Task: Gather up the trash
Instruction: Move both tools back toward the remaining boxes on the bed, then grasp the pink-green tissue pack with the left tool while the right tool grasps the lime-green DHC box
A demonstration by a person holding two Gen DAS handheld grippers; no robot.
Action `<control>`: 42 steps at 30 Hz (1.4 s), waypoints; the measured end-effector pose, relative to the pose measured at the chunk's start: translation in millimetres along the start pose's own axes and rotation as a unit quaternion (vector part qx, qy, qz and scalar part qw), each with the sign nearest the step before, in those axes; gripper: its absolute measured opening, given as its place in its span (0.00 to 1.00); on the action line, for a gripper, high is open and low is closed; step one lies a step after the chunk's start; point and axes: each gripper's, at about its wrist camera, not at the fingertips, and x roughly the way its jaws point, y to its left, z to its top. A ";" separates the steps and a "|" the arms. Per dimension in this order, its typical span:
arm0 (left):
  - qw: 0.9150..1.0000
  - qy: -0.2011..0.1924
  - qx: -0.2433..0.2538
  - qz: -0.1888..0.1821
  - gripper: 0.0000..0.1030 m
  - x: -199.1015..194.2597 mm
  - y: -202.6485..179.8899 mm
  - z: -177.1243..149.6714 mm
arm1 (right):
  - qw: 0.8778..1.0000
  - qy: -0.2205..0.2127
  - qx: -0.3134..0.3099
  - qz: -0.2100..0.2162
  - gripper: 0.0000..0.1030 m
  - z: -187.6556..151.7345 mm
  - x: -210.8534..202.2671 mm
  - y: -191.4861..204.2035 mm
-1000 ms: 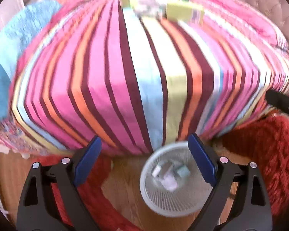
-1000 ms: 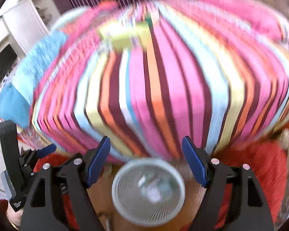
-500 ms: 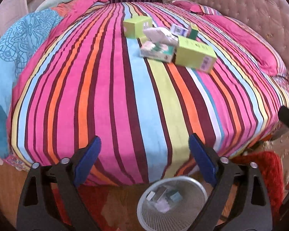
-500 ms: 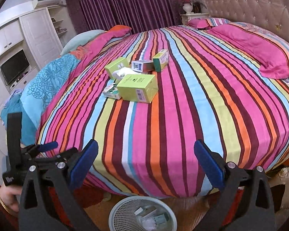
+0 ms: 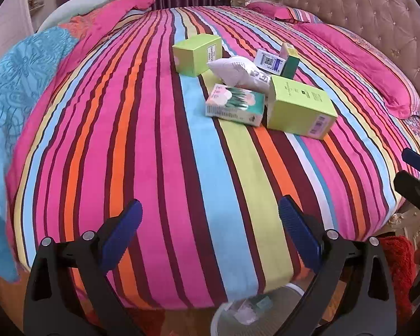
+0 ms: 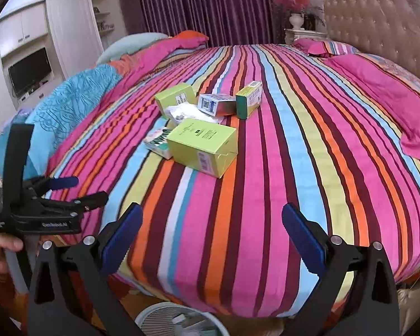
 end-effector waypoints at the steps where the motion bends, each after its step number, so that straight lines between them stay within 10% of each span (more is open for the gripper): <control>1: 1.000 0.002 0.002 0.000 0.92 4.1 -0.3 5.4 | 1.000 0.000 -0.001 -0.003 0.92 2.4 2.9 -1.6; 42: 0.994 0.050 0.087 -0.052 0.92 100.3 -14.9 98.2 | 0.981 0.079 -0.172 0.044 0.92 55.1 122.6 6.5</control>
